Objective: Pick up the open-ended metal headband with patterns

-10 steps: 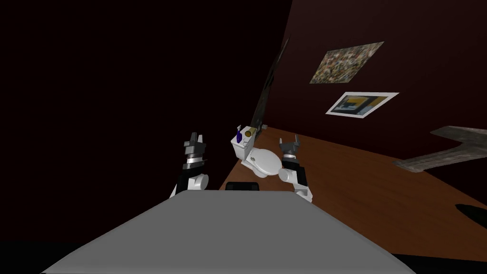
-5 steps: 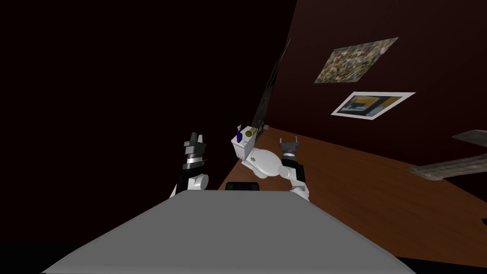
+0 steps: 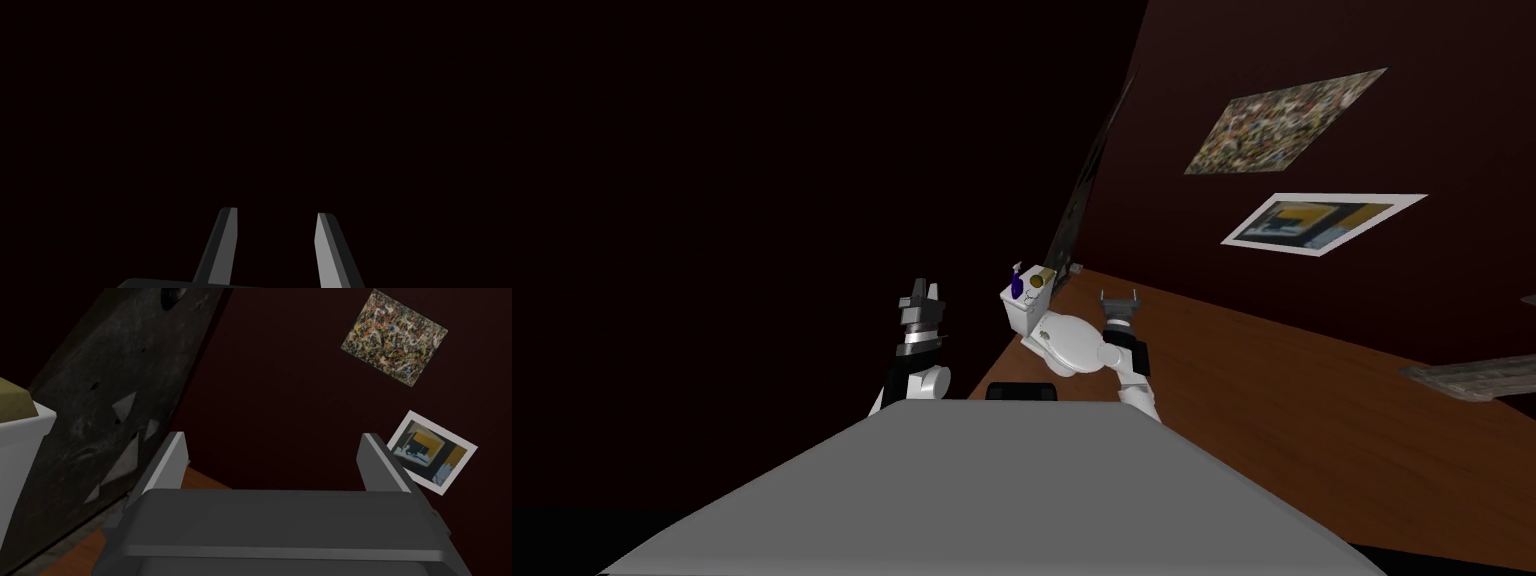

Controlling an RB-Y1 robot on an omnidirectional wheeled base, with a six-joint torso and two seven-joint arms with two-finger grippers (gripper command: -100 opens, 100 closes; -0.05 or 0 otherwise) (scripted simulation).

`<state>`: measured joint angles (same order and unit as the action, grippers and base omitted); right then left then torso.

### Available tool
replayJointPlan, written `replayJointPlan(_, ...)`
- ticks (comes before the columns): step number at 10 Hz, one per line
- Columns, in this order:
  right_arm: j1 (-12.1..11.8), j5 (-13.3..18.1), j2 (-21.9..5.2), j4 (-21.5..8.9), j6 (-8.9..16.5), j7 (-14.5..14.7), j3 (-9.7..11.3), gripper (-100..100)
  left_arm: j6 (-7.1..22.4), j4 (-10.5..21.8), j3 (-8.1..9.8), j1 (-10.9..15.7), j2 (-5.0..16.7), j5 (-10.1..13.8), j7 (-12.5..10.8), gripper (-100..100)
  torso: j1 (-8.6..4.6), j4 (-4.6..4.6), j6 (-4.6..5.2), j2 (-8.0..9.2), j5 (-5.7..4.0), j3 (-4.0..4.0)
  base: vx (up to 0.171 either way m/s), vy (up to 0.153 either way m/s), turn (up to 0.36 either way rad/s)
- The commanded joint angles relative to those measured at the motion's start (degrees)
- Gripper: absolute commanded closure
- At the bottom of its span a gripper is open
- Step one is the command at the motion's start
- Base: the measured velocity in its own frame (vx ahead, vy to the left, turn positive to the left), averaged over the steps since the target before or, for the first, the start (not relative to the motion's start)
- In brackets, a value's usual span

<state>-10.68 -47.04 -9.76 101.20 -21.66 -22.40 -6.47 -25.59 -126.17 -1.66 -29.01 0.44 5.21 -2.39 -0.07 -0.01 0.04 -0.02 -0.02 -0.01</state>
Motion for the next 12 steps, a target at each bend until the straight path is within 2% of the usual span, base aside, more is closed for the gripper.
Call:
replayJointPlan(1, 2.07, -2.86, -0.05, -2.81, 0.11, -1.75, -0.75, -100, 0.0, 0.0, 0.0, 0.0, 0.0, 0.0, 0.0, 0, 0.0, 0.0, 0.0, 0.0, 0.0, 0.0, -0.012, -0.019, 0.12)
replayJointPlan(2, 2.07, -4.54, -0.05, -2.81, 0.11, -1.75, -0.75, -100, 0.0, 0.0, 0.0, 0.01, 0.0, 0.0, 0.0, 0, 0.0, 0.0, -0.04, -0.01, 0.0, 0.0, -0.015, -0.025, 0.084)
replayJointPlan(3, 4.14, -6.28, -0.04, -5.28, 0.22, -3.45, -1.54, -100, 0.0, 0.0, 0.0, 0.0, 0.0, 0.0, 0.0, 0, -0.01, 0.0, -0.01, 0.01, 0.0, 0.01, -0.021, -0.031, 0.099)
replayJointPlan(5, 4.14, -8.92, -0.04, -5.56, 0.22, -3.45, -1.54, -100, 0.0, 0.0, 0.0, 0.0, 0.0, 0.0, 0.0, 0, -0.02, 0.0, -0.01, 0.03, 0.0, 0.02, -0.015, -0.019, 0.052)
replayJointPlan(6, 6.27, -11.07, 0.0, -8.38, 0.31, -5.12, -2.38, -100, 0.0, 0.0, 0.0, 0.0, 0.0, 0.0, 0.0, 0, 0.03, 0.0, 0.01, 0.02, 0.01, 0.01, -0.02, -0.014, 0.097)
replayJointPlan(7, 6.27, -12.7, 0.0, -8.38, 0.31, -5.12, -2.38, -100, 0.0, 0.0, 0.0, 0.01, 0.0, 0.0, 0.0, 0, 0.03, 0.0, -0.03, 0.02, 0.01, 0.01, -0.018, -0.015, 0.09)
replayJointPlan(8, 8.45, -14.44, 0.06, -10.97, 0.38, -6.75, -3.27, -100, 0.0, 0.0, 0.0, 0.0, 0.0, 0.0, 0.0, 0, 0.03, 0.0, 0.0, 0.02, 0.01, 0.01, -0.026, -0.012, 0.12)
replayJointPlan(10, 8.45, -17.24, 0.06, -11.25, 0.38, -6.75, -3.27, -100, 0.0, 0.0, 0.0, 0.0, 0.0, 0.0, 0.0, 0, 0.04, 0.01, 0.0, 0.04, 0.01, 0.02, -0.014, -0.008, 0.042)
replayJointPlan(11, 10.67, -19.29, 0.12, -14.05, 0.43, -8.34, -4.22, -100, 0.0, 0.0, 0.0, 0.0, 0.0, 0.0, 0.0, 0, 0.05, 0.0, 0.01, 0.01, 0.01, 0.01, -0.019, -0.001, 0.122)
replayJointPlan(12, 10.67, -21.08, 0.12, -14.18, 0.43, -8.34, -4.22, -100, 0.0, 0.0, 0.0, 0.01, 0.0, 0.0, 0.0, 0, 0.07, 0.0, -0.03, 0.01, 0.02, 0.01, -0.018, -0.005, 0.072)
